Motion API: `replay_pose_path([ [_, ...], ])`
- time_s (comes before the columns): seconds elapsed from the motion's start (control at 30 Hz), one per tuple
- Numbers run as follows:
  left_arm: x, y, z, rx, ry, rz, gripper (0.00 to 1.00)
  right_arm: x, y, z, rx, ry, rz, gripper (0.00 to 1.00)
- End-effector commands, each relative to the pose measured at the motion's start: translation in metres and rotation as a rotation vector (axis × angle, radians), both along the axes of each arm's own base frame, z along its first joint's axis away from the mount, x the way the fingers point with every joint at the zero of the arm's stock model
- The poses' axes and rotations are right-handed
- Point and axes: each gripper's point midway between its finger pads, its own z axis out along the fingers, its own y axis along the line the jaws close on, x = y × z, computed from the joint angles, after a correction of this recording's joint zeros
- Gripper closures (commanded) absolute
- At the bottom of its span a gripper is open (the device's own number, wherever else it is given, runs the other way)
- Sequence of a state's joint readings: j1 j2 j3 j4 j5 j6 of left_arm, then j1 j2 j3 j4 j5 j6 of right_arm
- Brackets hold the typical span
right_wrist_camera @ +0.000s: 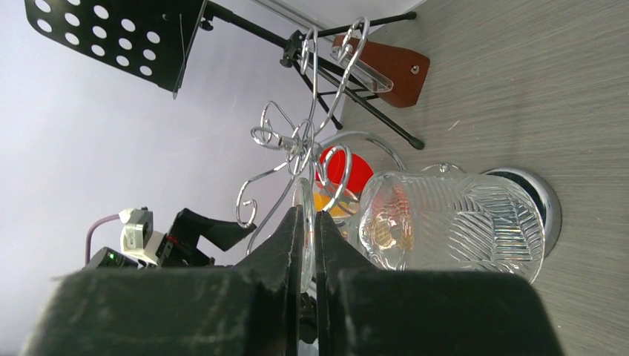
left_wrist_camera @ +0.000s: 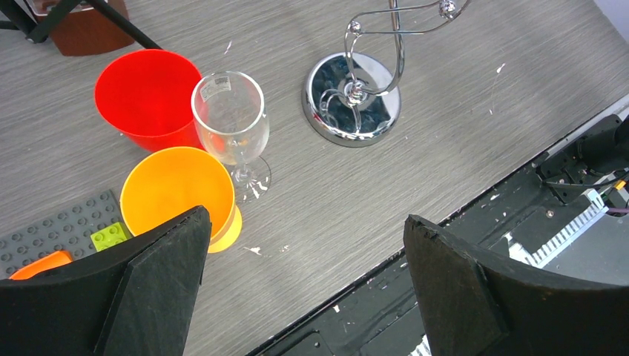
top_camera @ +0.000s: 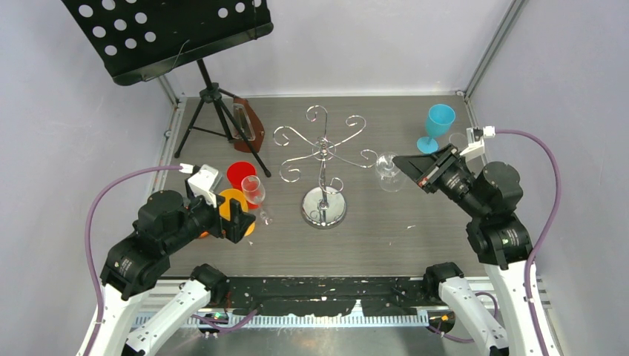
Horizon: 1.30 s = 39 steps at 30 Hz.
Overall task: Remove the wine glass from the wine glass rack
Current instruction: Place the wine glass at the center of the board.
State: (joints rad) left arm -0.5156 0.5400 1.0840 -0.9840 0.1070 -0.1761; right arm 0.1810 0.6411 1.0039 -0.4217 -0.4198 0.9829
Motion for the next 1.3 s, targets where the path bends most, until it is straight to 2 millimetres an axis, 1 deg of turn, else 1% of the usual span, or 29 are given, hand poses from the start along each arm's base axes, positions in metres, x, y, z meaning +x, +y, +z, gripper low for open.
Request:
replay_pose_path([
  [0.0,0.002,-0.006,0.013,-0.045,-0.033,-0.016,0.01,-0.015,0.001,0.014,-0.011,-0.089,0.035,0.94],
  [0.1,0.002,-0.007,0.014,-0.056,-0.033,-0.012,0.01,-0.022,0.005,0.010,-0.042,-0.100,0.077,0.94],
  [0.2,0.001,-0.008,0.013,-0.064,-0.025,-0.015,0.01,-0.029,0.014,-0.003,-0.075,-0.072,0.160,0.94],
  [0.37,0.001,-0.008,0.013,-0.068,-0.026,-0.013,0.01,-0.036,0.016,-0.015,-0.105,-0.086,0.194,0.94],
  [0.63,0.000,-0.015,0.013,-0.109,0.001,-0.021,0.01,-0.043,0.029,-0.040,-0.108,-0.053,0.284,0.94],
  [0.67,-0.001,-0.015,0.014,-0.115,0.006,-0.020,0.01,-0.047,0.034,-0.042,-0.110,-0.051,0.308,0.94],
  [0.7,-0.001,-0.016,0.014,-0.121,0.009,-0.022,0.01,-0.046,0.036,-0.044,-0.114,-0.051,0.309,0.94],
  [0.73,-0.001,-0.016,0.014,-0.126,0.011,-0.020,0.01,-0.051,0.043,-0.046,-0.118,-0.049,0.341,0.94],
  [0.77,-0.002,-0.017,0.015,-0.131,0.013,-0.020,0.01,-0.049,0.045,-0.047,-0.123,-0.050,0.334,0.94],
  [0.8,-0.002,-0.017,0.015,-0.135,0.014,-0.019,0.01,-0.053,0.053,-0.050,-0.131,-0.044,0.368,0.94],
  [0.83,-0.003,-0.017,0.015,-0.138,0.018,-0.019,0.01,-0.051,0.055,-0.050,-0.136,-0.048,0.358,0.94],
  [0.87,-0.003,-0.018,0.015,-0.141,0.024,-0.021,0.01,-0.055,0.063,-0.052,-0.141,-0.042,0.392,0.94],
  [0.9,-0.004,-0.018,0.015,-0.144,0.028,-0.021,0.01,-0.053,0.066,-0.052,-0.144,-0.050,0.384,0.94],
  [0.93,-0.005,-0.018,0.016,-0.148,0.032,-0.020,0.01,-0.057,0.073,-0.053,-0.147,-0.048,0.414,0.94],
  [0.97,-0.006,-0.018,0.015,-0.150,0.039,-0.018,0.01,-0.055,0.076,-0.052,-0.145,-0.060,0.411,0.94],
  [1.1,-0.010,-0.020,0.016,-0.175,0.062,-0.018,0.01,-0.061,0.092,-0.052,-0.152,-0.088,0.469,0.94],
  [1.23,-0.013,-0.023,0.014,-0.198,0.093,-0.023,0.01,-0.068,0.109,-0.050,-0.160,-0.139,0.533,0.94],
  [1.27,-0.013,-0.024,0.013,-0.202,0.103,-0.024,0.01,-0.072,0.113,-0.047,-0.155,-0.158,0.554,0.94],
])
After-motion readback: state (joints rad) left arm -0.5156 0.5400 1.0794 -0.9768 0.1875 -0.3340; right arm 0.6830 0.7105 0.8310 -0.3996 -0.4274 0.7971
